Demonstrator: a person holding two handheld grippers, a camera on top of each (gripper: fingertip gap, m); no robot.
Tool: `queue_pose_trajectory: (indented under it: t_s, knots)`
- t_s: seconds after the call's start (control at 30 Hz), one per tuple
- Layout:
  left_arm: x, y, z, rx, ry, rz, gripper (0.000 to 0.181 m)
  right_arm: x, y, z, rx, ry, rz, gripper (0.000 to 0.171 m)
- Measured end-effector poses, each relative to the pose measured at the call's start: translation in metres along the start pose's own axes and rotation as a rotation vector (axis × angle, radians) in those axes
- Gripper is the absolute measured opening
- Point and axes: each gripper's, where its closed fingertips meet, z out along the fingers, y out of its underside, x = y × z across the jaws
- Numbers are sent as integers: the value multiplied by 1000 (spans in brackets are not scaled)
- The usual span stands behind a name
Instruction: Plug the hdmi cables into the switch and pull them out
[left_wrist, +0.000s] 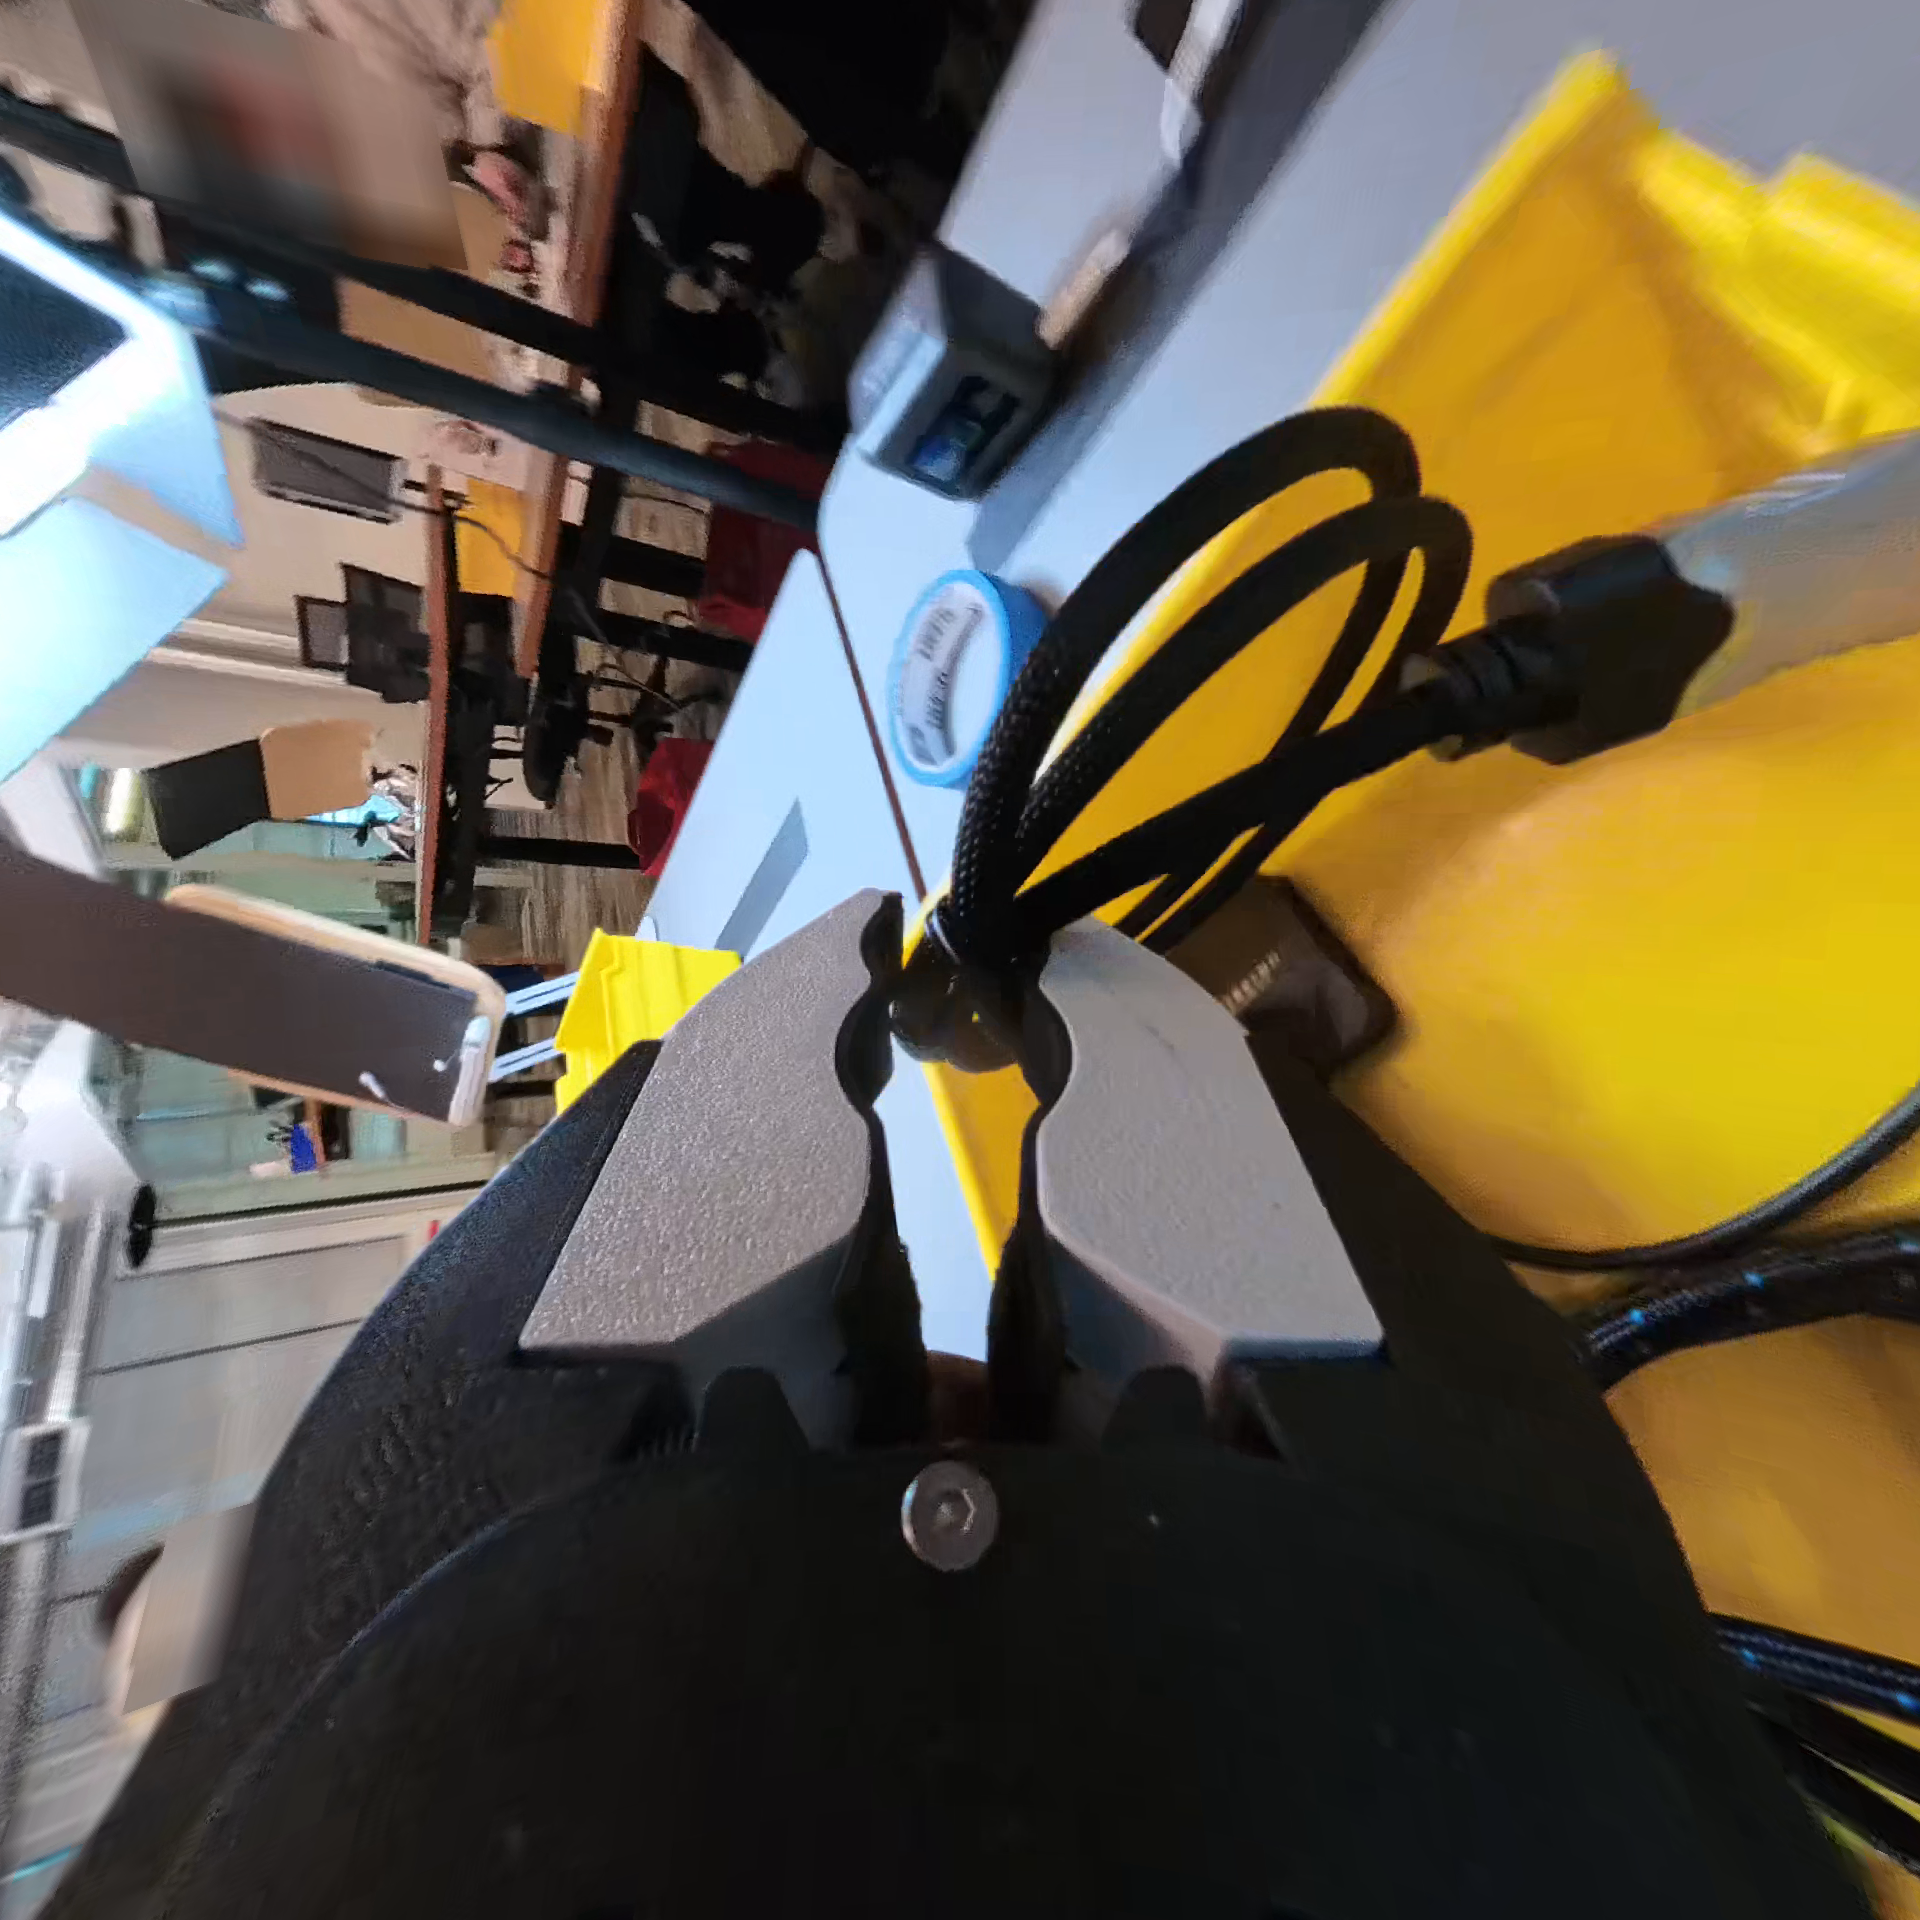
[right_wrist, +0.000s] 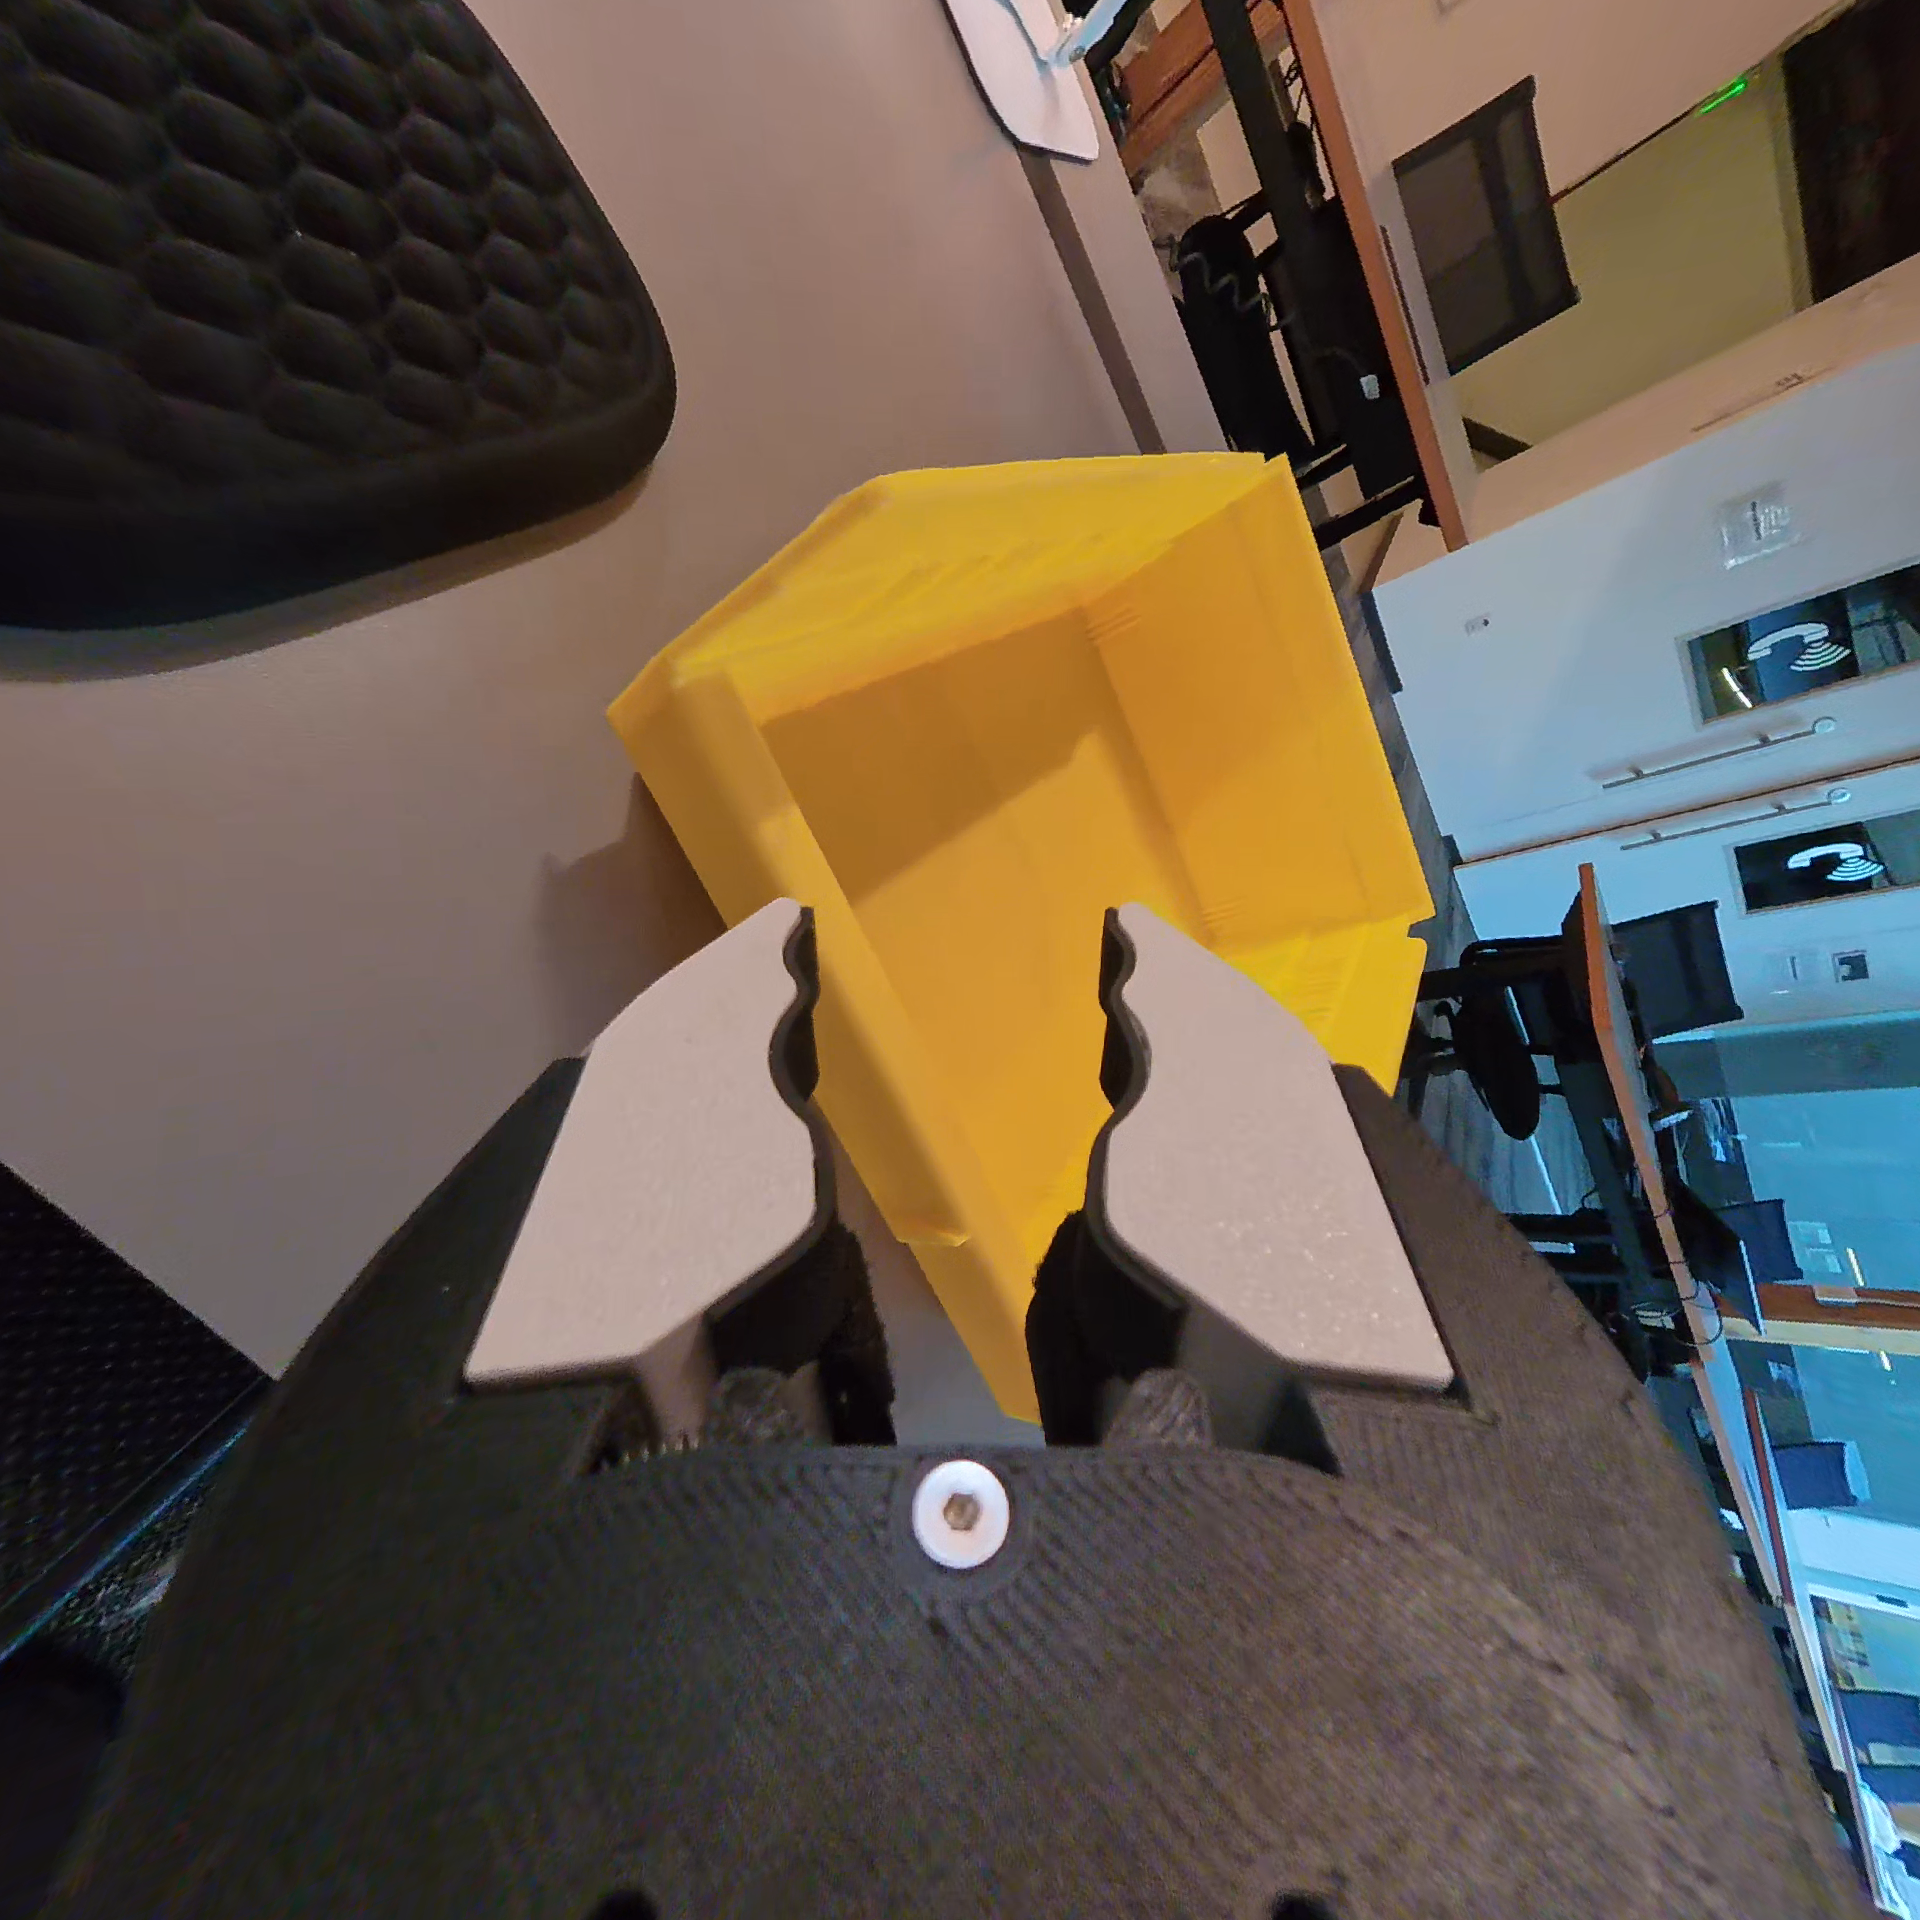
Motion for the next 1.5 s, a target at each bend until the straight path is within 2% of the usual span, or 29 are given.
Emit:
queue_pose_trajectory:
  t_s: [0.2, 0.3, 0.4, 0.53, 0.6, 0.7, 0.77, 0.87, 0.93, 1.03, 1.2, 1.23, 1.27, 1.33, 1.43, 1.5]
  knots:
    - [-73, -44, -83, 304, -198, -263, 18, -3, -14, 2, 51, -9, -8, 53]
    - [-86, -82, -139, 536, -180, -367, 18, -8, -32, 4, 109, -33, -6, 53]
    - [-74, -121, -192, 765, -57, -440, 18, -14, -67, 4, 224, -59, -29, 52]
    - [-39, -165, -258, 1034, 116, -482, 17, -36, -134, -2, 452, -139, -75, 53]
    - [-17, -182, -285, 1137, 198, -513, 17, -53, -174, -9, 595, -203, -90, 53]
    - [15, -201, -315, 1225, 234, -556, 18, -85, -241, -25, 854, -299, -95, 54]
    - [39, -213, -333, 1277, 282, -582, 18, -89, -286, -34, 1032, -154, -96, 58]
    - [65, -230, -355, 1355, 389, -678, 17, -98, -327, -49, 1198, 226, -194, 59]
    - [80, -240, -370, 1407, 509, -760, 17, -108, -336, -45, 1162, 439, -322, 60]
    - [96, -252, -389, 1469, 735, -908, 18, -112, -337, -35, 1019, 690, -526, 72]
    - [118, -268, -410, 1497, 1088, -1107, 17, -83, -331, -35, 870, 926, -546, 99]
    - [124, -272, -411, 1484, 1146, -1117, 17, -75, -329, -39, 845, 978, -546, 95]
    - [131, -275, -412, 1467, 1193, -1118, 17, -71, -327, -42, 839, 1001, -552, 81]
    - [143, -282, -411, 1434, 1237, -1091, 18, -65, -322, -52, 870, 1005, -519, 33]
    - [146, -280, -418, 1501, 1230, -996, 26, -54, -312, -56, 956, 876, -304, 22]
    - [146, -272, -424, 1579, 1187, -918, 47, -46, -306, -56, 1078, 693, -53, 21]
